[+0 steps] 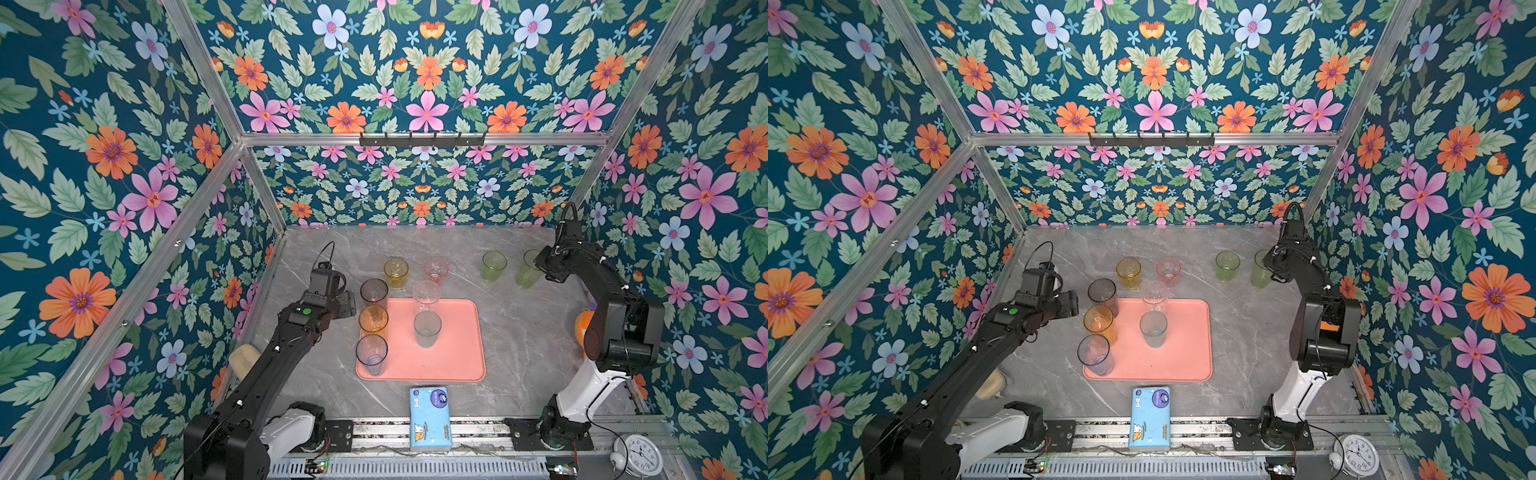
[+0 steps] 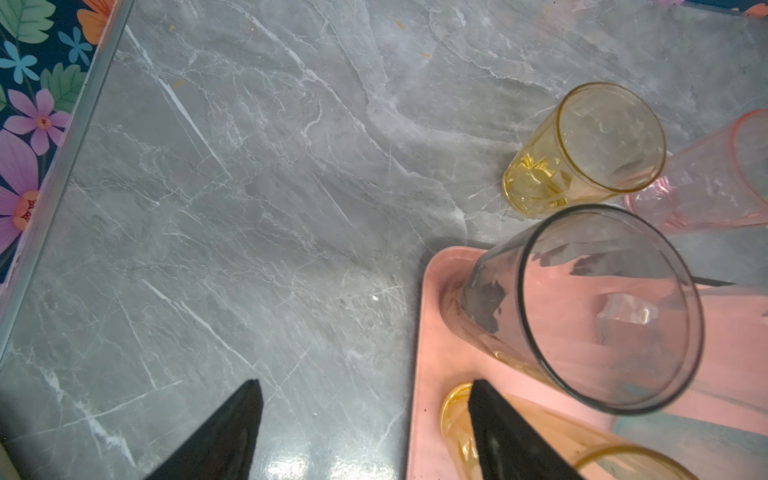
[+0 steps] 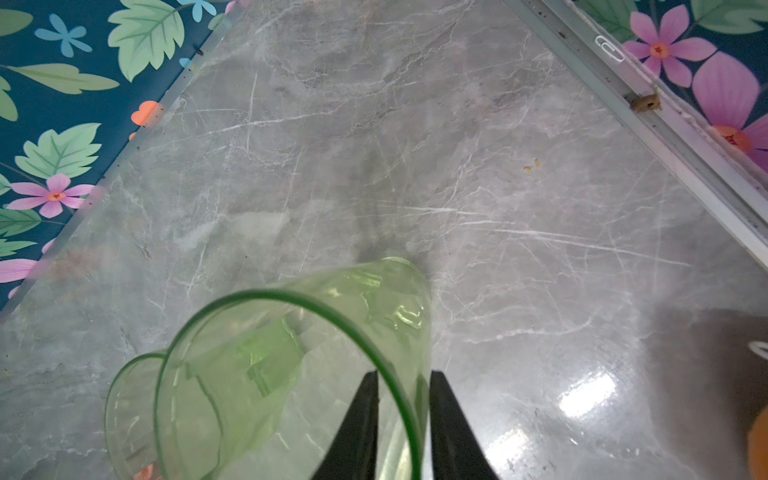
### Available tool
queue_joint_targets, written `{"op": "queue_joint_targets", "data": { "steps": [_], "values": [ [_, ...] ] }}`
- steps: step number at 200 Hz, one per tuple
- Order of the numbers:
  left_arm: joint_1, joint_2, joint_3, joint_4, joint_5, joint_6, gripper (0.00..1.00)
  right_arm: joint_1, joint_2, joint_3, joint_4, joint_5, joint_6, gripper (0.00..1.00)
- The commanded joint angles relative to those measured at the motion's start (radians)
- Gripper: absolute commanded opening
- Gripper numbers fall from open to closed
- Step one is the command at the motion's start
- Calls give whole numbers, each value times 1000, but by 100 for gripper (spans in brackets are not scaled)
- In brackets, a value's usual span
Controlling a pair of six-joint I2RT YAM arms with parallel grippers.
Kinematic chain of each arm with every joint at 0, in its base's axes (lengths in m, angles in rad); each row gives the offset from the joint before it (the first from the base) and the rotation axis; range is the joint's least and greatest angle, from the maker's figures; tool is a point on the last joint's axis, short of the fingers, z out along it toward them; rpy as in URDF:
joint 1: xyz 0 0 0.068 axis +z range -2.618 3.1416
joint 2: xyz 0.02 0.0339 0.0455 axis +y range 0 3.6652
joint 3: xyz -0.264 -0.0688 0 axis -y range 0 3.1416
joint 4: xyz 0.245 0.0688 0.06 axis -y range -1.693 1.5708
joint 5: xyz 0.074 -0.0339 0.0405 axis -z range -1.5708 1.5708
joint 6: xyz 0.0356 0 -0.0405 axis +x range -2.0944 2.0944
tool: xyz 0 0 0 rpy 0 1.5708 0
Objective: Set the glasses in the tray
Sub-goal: 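Lower the right gripper onto the tall green cup's rim and close, then lift the tall green cup with the right gripper and carry it toward the tray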
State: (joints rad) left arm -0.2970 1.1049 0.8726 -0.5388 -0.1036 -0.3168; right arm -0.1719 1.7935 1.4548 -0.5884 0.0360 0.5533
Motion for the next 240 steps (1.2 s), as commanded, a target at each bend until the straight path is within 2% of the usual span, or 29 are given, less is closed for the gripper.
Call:
{"op": "queue_joint_targets", "data": {
  "steps": [1,127,240],
  "values": [
    [-1,-2,0,5,4,-4,81,0,-9,-1,9,6,8,21],
    [-1,-6,-1,3,3,-3,81,1,-6,22,-19,3,-22,8],
    [-1,-7,-1,3,6,0,81,1,-111,39,-102,22,-60,0]
  ]
}}
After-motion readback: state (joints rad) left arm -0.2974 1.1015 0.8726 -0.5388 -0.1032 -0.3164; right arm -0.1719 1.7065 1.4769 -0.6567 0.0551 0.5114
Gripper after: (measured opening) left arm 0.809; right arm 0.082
